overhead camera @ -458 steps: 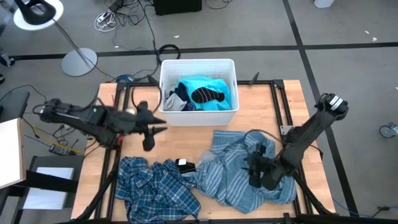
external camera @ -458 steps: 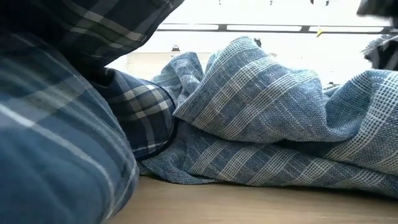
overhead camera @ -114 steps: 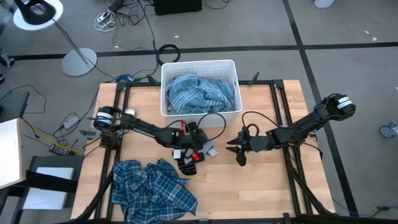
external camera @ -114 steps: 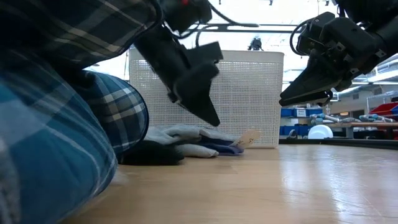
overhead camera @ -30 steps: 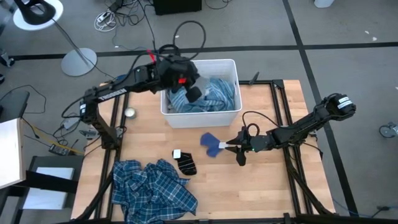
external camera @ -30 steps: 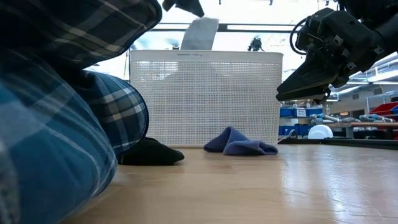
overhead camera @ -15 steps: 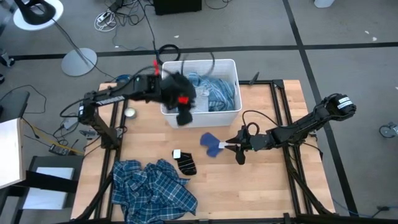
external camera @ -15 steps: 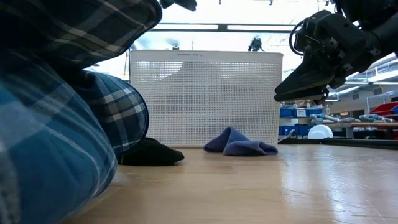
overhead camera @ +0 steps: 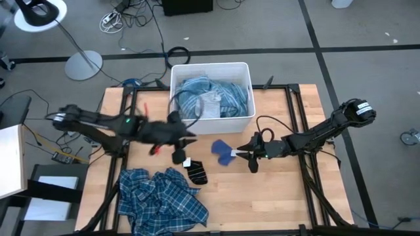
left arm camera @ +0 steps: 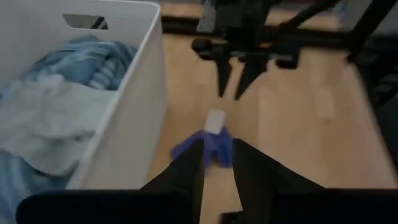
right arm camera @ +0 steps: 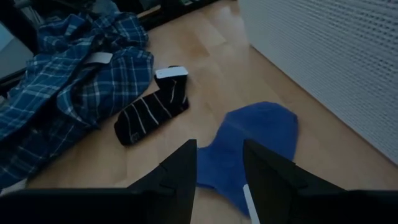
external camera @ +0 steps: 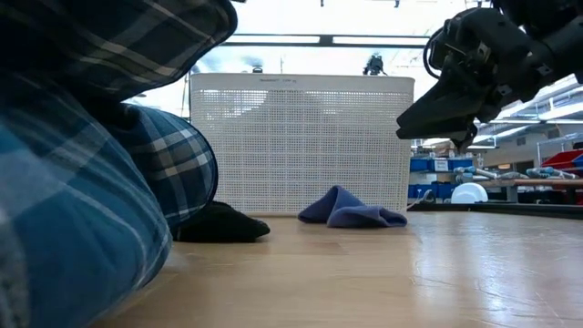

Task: Sort clothes
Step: Put the blue sock into the white bin

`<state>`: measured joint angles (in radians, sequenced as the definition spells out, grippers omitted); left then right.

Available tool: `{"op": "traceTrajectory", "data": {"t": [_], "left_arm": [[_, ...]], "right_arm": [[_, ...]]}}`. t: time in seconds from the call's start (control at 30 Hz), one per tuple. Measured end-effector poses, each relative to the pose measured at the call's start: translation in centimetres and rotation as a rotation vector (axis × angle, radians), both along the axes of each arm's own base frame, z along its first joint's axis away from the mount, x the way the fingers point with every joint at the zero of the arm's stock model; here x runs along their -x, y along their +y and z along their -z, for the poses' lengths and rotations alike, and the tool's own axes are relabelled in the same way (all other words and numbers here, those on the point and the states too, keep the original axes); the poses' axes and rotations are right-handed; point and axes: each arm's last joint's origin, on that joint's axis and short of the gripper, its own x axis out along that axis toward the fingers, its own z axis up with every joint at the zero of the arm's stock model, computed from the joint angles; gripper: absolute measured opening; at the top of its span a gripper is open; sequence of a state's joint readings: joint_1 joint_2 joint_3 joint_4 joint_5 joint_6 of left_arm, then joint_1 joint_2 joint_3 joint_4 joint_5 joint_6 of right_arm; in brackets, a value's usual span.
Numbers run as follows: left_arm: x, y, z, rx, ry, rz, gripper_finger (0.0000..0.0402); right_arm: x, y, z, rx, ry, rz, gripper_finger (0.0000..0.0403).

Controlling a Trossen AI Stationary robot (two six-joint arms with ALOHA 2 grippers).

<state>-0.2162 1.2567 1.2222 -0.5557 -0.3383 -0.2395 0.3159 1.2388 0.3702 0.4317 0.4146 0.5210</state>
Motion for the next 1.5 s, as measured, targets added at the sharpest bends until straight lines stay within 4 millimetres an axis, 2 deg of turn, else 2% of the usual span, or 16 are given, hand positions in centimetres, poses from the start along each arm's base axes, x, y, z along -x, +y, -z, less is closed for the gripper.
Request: {"op": "traceTrajectory", "data": {"t": [0.1, 0.23, 0.4, 0.57, 0.77, 0.93, 1.0, 1.07, 1.13, 1.2, 1.27, 1.37, 1.5], "left_arm": [[2.4, -1.5, 2.6, 0.034, -0.042, -0.008, 0.0088], [4.5, -3.5, 6.0, 0.058, -0.124, -0.030, 0.0088], [5.7, -5.5, 10.1, 0.082, -0.231, 0.001, 0.0088], [6.8, -6.0, 13.1, 0.110, -0.278, 0.001, 0.0088], [7.5, -5.7, 14.8, 0.116, -0.306, -0.029, 0.0088], [7.5, -5.8, 14.9, 0.129, -0.303, -0.032, 0.0088], [7.5, -5.8, 14.9, 0.130, -0.304, -0.033, 0.0088], [7.5, -5.8, 14.9, 0.129, -0.302, -0.033, 0.0088], [7.5, -5.8, 14.9, 0.128, -0.298, -0.031, 0.0088], [7.6, -5.8, 15.0, 0.126, -0.295, -0.031, 0.0088], [7.6, -5.8, 15.1, 0.132, -0.286, -0.036, 0.0088], [7.6, -5.7, 15.2, 0.135, -0.274, -0.043, 0.0088], [7.6, -5.7, 15.4, 0.141, -0.269, -0.052, 0.0088]], "right_arm": [[0.0, 0.0, -0.1, -0.003, -0.006, -0.004, 0.0132], [-0.1, 0.0, 0.0, 0.021, -0.001, -0.010, 0.0132], [-0.5, 0.0, 0.9, 0.175, 0.047, -0.034, 0.0132], [-2.3, 0.3, 2.8, 0.320, 0.130, -0.029, 0.0132], [-6.0, 0.4, 5.8, 0.414, 0.164, 0.032, 0.0132], [-9.0, -0.4, 8.9, 0.442, 0.237, 0.072, 0.0129], [-10.3, -0.4, 9.4, 0.413, 0.220, 0.041, 0.0109], [-11.4, -0.2, 9.2, 0.409, 0.199, 0.004, 0.0061], [-12.2, 0.3, 8.4, 0.462, 0.197, -0.062, 0.0018], [-13.1, 0.9, 6.3, 0.528, 0.150, -0.109, 0.0015], [-14.2, 1.6, 2.3, 0.586, 0.028, -0.117, 0.0012], [-14.8, 1.7, -2.9, 0.675, -0.065, -0.119, 0.0004], [-14.6, 0.6, -9.6, 0.783, -0.128, -0.090, 0.0004]]}}
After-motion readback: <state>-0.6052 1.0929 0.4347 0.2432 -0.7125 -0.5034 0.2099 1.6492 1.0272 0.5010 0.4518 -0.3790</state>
